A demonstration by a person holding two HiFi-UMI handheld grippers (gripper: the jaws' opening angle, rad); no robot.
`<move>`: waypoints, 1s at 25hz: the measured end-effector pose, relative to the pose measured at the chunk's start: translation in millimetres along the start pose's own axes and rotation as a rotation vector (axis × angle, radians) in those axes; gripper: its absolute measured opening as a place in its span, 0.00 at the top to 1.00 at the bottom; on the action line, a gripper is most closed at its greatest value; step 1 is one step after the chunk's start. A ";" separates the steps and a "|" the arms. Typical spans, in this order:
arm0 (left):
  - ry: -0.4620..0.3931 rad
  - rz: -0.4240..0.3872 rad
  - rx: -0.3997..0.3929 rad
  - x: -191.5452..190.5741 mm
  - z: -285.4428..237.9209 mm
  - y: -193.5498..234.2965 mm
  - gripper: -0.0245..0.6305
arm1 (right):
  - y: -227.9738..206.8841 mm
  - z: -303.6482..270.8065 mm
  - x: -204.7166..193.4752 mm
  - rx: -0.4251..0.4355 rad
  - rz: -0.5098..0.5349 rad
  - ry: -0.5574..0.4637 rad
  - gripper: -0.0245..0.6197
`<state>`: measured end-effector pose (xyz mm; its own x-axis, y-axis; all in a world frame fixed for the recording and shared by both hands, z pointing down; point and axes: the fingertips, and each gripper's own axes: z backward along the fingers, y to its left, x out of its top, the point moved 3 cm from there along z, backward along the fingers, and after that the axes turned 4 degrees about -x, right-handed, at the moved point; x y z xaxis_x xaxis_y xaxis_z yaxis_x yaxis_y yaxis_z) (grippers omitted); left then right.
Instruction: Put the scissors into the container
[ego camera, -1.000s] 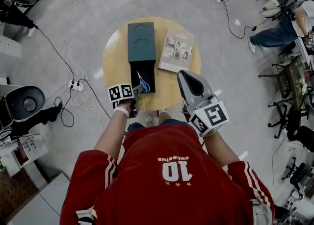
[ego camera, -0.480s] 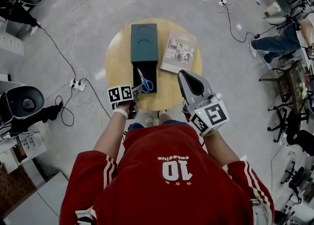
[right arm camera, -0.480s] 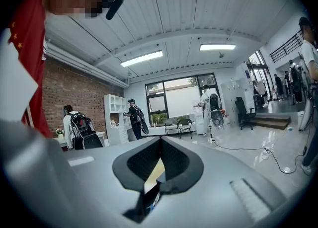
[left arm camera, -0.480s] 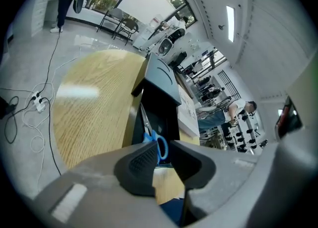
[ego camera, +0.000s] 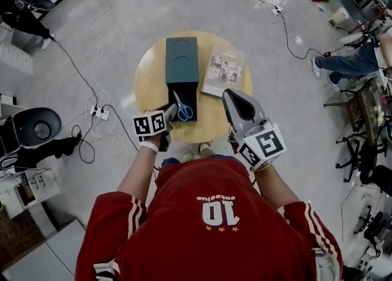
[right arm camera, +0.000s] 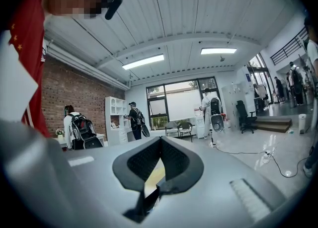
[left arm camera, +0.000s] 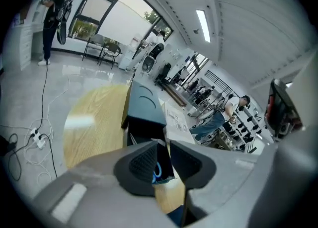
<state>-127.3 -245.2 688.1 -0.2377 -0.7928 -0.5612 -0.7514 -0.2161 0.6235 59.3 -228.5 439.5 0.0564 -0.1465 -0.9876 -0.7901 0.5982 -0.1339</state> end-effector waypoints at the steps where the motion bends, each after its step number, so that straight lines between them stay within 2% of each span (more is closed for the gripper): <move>1: -0.016 -0.021 -0.007 4.4 3.4 -4.7 0.82 | -0.1 1.0 2.1 0.000 0.002 -0.004 0.98; 6: -0.136 -0.094 -0.077 35.1 29.3 -39.7 0.82 | 1.3 5.0 11.4 0.004 0.008 -0.015 0.98; 10: -0.217 -0.240 -0.089 67.6 57.3 -71.2 0.82 | 5.0 2.5 21.2 0.011 0.020 -0.028 0.98; 15: -0.328 -0.386 -0.113 103.2 92.6 -116.5 0.82 | 5.8 3.5 36.5 0.015 0.034 -0.048 0.98; 21: -0.426 -0.469 -0.221 134.2 127.8 -170.7 0.82 | 6.0 7.9 51.9 0.017 0.039 -0.064 0.98; 25: -0.487 -0.561 -0.232 150.3 148.2 -198.7 0.82 | 10.7 10.2 61.2 0.025 0.038 -0.080 0.98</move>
<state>-104.9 -237.0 399.2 -0.1435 -0.2015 -0.9689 -0.7039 -0.6674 0.2430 60.5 -223.0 376.8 0.0764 -0.0606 -0.9952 -0.7771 0.6217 -0.0975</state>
